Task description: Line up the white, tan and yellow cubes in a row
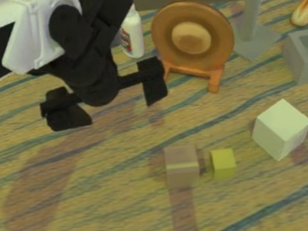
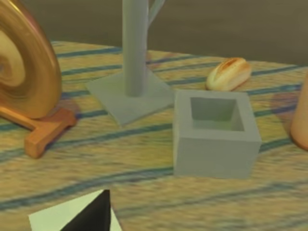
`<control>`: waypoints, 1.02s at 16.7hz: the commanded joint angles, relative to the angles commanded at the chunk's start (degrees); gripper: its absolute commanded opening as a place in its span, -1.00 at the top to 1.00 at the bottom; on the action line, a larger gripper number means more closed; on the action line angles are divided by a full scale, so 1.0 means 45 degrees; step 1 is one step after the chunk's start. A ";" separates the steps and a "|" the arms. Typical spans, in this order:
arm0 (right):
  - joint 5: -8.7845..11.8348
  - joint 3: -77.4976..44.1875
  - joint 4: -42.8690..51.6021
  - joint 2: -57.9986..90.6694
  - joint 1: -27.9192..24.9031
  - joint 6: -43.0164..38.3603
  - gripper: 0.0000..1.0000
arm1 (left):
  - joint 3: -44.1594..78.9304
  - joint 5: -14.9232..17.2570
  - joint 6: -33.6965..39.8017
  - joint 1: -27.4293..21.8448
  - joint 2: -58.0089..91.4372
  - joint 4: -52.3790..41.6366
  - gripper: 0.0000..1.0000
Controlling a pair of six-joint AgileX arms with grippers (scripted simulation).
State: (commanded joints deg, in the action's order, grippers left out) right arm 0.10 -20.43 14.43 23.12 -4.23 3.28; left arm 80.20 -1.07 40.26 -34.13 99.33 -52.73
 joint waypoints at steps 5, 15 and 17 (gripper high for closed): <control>-0.0043 -0.4280 0.3333 0.6370 -0.0875 0.0768 -1.00 | -0.5469 -0.0016 -0.2002 0.2475 -0.6205 0.3146 -1.00; -0.0055 -1.1999 0.9232 1.7285 -0.2502 0.2117 -1.00 | -1.5381 0.0146 -0.7174 0.6731 -1.8788 0.9522 -1.00; -0.0049 -1.3066 0.9902 1.8507 -0.2706 0.2283 -1.00 | -1.6559 0.0186 -0.7984 0.7248 -2.0398 1.0502 -1.00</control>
State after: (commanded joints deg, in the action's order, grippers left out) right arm -0.12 -79.23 58.99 106.40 -16.41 13.55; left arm 5.69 -0.24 4.33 -1.51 7.54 -5.47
